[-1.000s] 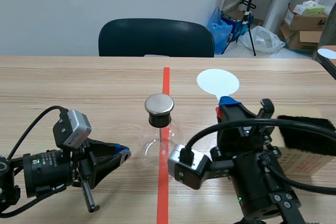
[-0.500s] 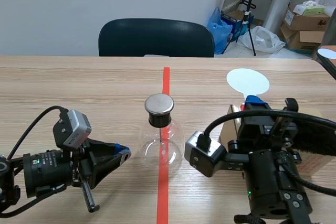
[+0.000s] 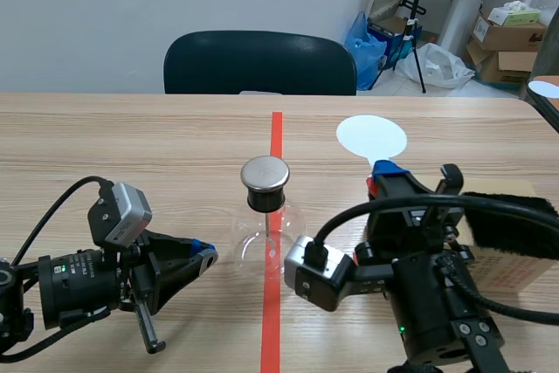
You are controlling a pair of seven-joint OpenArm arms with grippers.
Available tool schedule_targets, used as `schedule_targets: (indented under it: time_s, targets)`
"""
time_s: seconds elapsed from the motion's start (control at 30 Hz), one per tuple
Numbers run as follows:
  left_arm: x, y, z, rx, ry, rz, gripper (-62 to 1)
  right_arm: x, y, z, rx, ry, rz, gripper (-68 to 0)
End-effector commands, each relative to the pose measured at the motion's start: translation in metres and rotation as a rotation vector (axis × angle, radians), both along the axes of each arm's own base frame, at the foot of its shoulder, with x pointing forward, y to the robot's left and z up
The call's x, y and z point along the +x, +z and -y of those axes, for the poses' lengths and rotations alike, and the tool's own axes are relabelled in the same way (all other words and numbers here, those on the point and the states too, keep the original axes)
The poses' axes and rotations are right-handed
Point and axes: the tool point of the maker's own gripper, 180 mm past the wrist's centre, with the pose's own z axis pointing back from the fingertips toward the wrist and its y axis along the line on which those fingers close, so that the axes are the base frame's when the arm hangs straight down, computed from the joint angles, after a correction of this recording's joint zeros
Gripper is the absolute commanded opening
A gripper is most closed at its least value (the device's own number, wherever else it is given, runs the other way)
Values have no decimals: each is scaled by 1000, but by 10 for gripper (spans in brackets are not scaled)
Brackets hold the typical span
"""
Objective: Do the electroscope experiment
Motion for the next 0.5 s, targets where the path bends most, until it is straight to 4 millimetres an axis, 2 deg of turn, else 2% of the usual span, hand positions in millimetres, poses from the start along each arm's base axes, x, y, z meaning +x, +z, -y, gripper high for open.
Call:
schedule_targets:
  time_s: [0.0, 0.47]
  targets:
    - [2, 9, 5, -33, -3, 18, -577, 4, 11, -4, 3, 28, 38, -667]
    - [2, 9, 5, -33, -3, 18, -578, -18, 9, -55, -24, 338, 37, -667]
